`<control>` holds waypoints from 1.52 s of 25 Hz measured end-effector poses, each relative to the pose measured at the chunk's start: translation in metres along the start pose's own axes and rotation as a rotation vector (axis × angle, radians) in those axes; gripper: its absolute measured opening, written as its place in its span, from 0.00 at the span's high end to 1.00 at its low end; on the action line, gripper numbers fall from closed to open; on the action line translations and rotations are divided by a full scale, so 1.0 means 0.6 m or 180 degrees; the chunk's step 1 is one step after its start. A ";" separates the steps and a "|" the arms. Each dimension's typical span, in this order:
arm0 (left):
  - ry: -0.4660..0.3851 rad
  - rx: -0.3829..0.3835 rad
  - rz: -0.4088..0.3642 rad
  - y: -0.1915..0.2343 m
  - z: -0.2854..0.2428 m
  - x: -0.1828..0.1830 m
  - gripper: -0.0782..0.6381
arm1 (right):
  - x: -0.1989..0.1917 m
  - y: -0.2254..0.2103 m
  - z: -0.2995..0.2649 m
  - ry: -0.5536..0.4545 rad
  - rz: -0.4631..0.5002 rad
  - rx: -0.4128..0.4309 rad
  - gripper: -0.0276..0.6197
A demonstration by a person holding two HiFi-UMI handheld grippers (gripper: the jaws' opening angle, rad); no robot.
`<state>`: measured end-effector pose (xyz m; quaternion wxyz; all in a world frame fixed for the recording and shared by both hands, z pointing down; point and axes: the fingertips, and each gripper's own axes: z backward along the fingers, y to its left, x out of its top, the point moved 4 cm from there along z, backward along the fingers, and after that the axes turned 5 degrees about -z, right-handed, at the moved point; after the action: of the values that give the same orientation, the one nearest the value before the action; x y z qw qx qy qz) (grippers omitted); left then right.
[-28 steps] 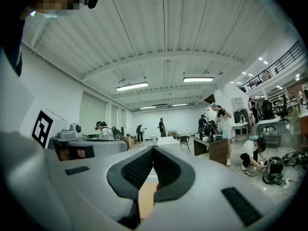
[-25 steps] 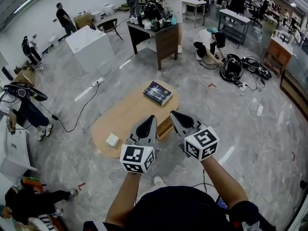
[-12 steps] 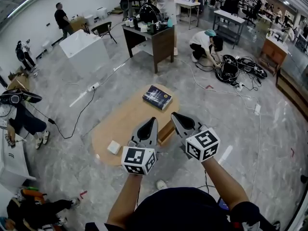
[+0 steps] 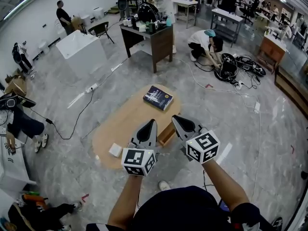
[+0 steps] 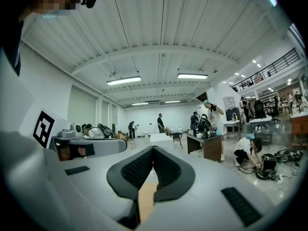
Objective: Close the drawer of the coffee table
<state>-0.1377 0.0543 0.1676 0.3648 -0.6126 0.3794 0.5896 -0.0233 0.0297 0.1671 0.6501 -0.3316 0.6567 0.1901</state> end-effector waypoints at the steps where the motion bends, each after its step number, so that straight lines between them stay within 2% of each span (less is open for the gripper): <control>1: 0.0002 -0.0005 0.0006 0.001 0.000 -0.002 0.89 | -0.003 -0.001 -0.001 0.0011 -0.0002 -0.0010 0.94; 18: 0.0174 -0.0134 0.0028 0.008 -0.061 -0.043 0.89 | -0.029 -0.067 -0.018 0.0064 -0.0100 -0.0180 0.94; 34: 0.0277 -0.0148 0.0080 0.012 -0.166 -0.072 0.89 | -0.045 -0.179 -0.055 0.0184 -0.0050 -0.0231 0.94; 38: 0.0303 -0.0257 0.0102 0.005 -0.193 -0.078 0.89 | -0.052 -0.205 -0.058 0.0250 -0.0059 -0.0251 0.94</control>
<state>-0.0896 -0.0492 0.2191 0.3118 -0.6481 0.3820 0.5804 0.0334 -0.0754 0.2228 0.6119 -0.3702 0.6707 0.1967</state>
